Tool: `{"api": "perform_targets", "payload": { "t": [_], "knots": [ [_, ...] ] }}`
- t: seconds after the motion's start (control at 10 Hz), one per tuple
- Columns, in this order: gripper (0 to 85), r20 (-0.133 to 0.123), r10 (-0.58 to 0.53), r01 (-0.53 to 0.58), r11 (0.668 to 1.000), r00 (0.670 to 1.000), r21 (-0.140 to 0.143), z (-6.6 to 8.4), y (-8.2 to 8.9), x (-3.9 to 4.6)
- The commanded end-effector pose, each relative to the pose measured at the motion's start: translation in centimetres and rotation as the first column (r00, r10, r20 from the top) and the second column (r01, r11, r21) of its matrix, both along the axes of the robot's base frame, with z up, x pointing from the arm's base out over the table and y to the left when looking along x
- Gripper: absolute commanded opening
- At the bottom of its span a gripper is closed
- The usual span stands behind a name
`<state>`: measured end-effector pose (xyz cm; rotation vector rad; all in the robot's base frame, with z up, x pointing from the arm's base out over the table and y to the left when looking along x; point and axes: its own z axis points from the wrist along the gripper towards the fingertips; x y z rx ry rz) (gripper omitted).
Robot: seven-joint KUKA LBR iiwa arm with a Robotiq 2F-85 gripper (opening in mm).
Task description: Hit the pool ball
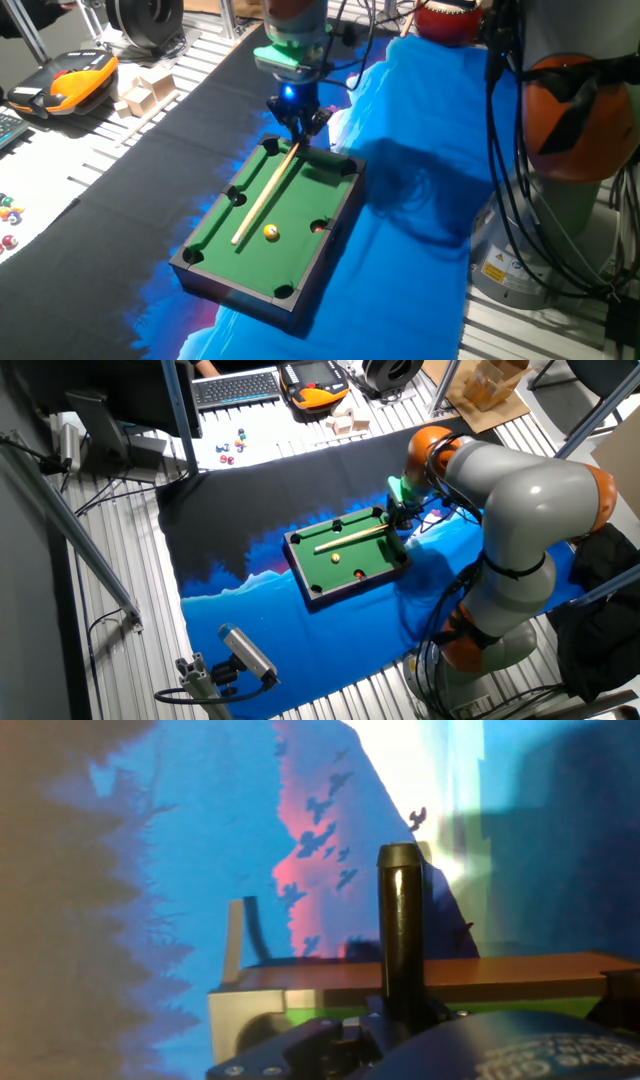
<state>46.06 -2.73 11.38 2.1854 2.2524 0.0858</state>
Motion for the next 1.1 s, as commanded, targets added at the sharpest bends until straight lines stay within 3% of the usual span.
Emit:
{"api": "perform_targets", "payload": {
  "t": [0.0, 0.3, 0.5, 1.0],
  "knots": [
    [0.0, -0.002, 0.014, -0.014, 1.0, 1.0, -0.004, 0.9, -0.1, 0.6],
    [0.0, -0.004, 0.152, -0.152, 0.988, 0.988, -0.02, 2.6, -1.6, 1.83],
    [0.0, -0.022, 0.188, -0.188, 0.981, 0.982, -0.041, 3.2, -1.8, 3.02],
    [0.0, -0.053, 0.26, -0.263, 0.961, 0.964, -0.084, 3.5, -1.8, 4.27]
  ]
}}
